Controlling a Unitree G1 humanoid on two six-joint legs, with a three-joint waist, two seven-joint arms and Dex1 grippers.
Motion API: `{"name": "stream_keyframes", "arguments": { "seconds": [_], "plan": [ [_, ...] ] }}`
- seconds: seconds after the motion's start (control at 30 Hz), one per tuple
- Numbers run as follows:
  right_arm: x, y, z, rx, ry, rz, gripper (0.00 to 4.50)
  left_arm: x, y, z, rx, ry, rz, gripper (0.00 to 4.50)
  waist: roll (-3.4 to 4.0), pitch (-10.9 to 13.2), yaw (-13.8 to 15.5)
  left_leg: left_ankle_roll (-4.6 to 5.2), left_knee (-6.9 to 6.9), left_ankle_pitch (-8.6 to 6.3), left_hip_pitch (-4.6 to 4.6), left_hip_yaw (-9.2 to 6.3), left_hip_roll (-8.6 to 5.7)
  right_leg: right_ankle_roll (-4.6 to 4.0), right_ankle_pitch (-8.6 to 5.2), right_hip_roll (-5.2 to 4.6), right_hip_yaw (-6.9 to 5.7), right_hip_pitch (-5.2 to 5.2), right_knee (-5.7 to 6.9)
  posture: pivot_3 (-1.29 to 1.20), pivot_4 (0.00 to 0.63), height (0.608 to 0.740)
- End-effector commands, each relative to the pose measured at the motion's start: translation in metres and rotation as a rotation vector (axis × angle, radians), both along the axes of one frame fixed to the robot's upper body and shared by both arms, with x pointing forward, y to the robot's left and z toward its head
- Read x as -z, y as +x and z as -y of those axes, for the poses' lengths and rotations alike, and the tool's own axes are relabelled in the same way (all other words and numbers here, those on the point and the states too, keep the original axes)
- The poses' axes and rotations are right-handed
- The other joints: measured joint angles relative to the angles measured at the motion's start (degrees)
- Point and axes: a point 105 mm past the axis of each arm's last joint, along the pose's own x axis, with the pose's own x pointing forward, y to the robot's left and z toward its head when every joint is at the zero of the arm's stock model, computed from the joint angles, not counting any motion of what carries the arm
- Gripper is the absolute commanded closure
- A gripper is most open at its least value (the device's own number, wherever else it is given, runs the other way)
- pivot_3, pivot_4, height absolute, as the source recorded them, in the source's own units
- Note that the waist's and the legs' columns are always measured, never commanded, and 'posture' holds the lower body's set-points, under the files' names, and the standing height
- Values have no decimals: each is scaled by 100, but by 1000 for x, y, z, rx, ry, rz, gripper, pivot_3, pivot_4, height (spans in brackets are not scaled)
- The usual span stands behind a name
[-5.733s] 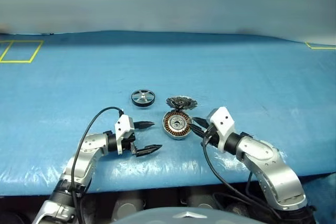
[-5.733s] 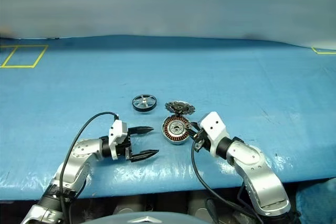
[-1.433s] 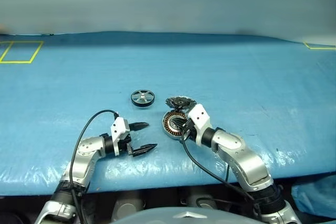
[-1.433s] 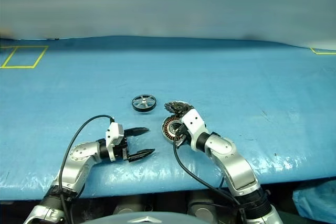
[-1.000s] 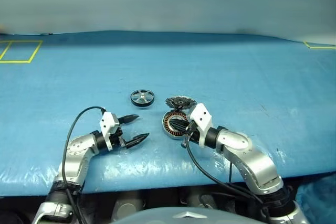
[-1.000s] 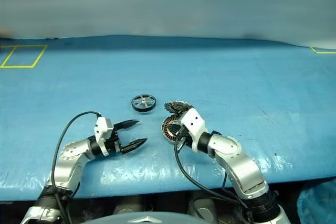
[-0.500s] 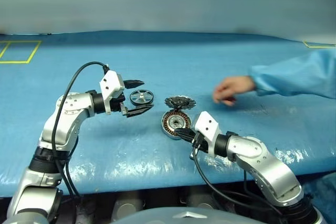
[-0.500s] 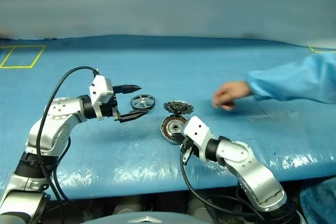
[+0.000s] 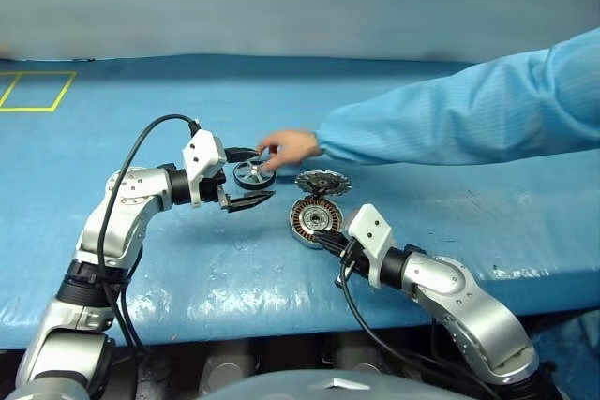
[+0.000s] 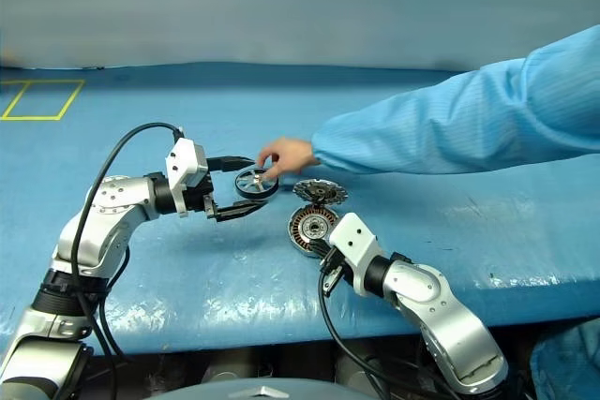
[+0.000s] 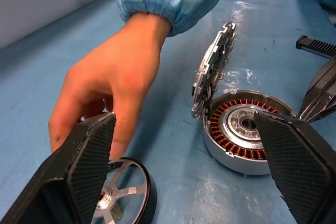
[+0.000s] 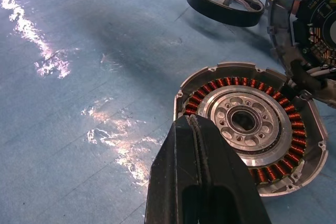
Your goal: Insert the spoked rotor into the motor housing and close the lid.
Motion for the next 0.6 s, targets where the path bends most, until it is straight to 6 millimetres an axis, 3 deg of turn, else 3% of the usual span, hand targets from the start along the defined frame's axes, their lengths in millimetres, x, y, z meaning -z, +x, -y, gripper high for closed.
{"name": "stream_keyframes", "arguments": {
  "seconds": [0.03,0.27,0.6],
  "plan": [
    [-14,2,-2,-17,15,66,4470,-3,5,-9,-41,-2,29,0,0,0,0,0,0,0,0,0,-1,0,0,0,0,0,0,0,150,740],
    [-12,4,-2,-27,-11,67,4470,9,9,-21,-102,3,12,0,-1,0,-2,0,0,0,-1,0,-1,0,1,1,1,0,0,0,150,740],
    [-12,6,8,17,-22,70,4470,18,9,-21,-83,-8,-12,0,-2,0,12,1,0,0,-1,-1,-1,0,1,-1,0,1,0,0,150,740]
  ]
}}
